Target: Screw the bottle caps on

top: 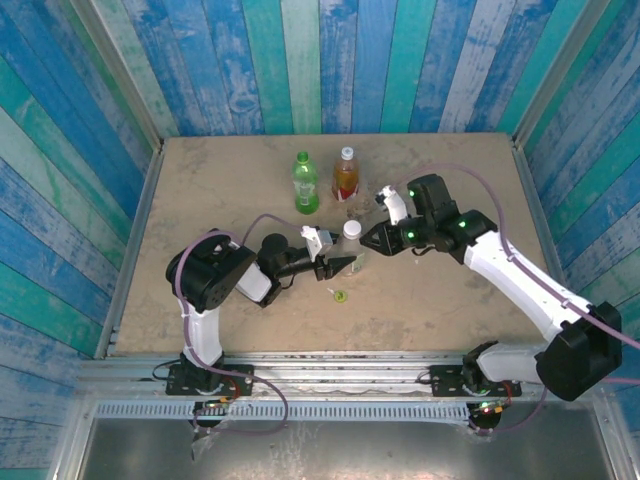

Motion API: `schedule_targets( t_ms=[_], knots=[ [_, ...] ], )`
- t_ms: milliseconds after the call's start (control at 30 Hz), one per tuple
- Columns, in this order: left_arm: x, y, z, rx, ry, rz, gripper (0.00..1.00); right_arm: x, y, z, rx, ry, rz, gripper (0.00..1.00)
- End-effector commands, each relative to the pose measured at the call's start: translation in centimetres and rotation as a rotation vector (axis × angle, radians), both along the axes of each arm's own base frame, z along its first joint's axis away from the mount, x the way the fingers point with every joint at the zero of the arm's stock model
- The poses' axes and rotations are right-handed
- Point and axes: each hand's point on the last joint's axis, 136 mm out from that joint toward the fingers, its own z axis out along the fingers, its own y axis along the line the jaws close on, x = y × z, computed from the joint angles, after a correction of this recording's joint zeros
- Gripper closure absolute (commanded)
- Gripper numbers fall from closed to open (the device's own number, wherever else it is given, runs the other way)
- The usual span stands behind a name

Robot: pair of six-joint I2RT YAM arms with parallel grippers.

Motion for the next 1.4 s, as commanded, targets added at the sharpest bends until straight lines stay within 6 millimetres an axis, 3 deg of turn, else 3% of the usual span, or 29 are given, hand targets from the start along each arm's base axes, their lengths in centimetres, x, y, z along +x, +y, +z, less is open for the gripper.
schedule_targets(
  t_ms=[0,167,333,533,733,1000,1133,1233,1333,1367],
  knots=[
    [-0.9,0.2,-3.8,0.094,0.135,-0.016,0.37,2.3,-0.4,1.9,-0.017,-0.098,-0.068,0.66],
    [-0.8,0.0,-3.6,0.098,0.131,-0.024,0.37,3.8,1.0,1.6,-0.024,-0.097,-0.019,0.63],
    [-0.7,-0.1,-3.6,0.104,0.13,-0.027,0.37,4.3,1.9,0.2,-0.031,-0.059,0.02,0.69],
    [-0.7,-0.2,-3.4,0.093,0.132,-0.028,0.37,1.5,1.0,-0.9,-0.005,0.001,0.022,0.79],
    [-0.6,-0.3,-3.2,0.087,0.127,-0.034,0.37,-1.4,0.7,-0.5,0.055,0.043,0.025,0.78],
    [-0.9,0.0,-2.7,0.1,0.099,-0.031,0.37,-0.2,-0.9,2.7,-0.053,-0.151,0.038,0.65],
    [-1.5,0.1,-2.3,0.104,0.091,-0.049,0.37,0.6,-1.4,3.3,-0.133,-0.243,0.076,0.47],
    [-1.8,0.0,-2.5,0.108,0.107,-0.072,0.37,1.1,-1.2,3.2,-0.168,-0.289,0.1,0.3],
    [-1.8,-0.1,-2.8,0.106,0.118,-0.075,0.37,1.5,-0.4,2.9,-0.215,-0.337,0.122,0.25],
    [-1.7,-0.1,-2.8,0.105,0.118,-0.074,0.37,1.0,0.7,2.6,-0.238,-0.36,0.159,0.25]
  ],
)
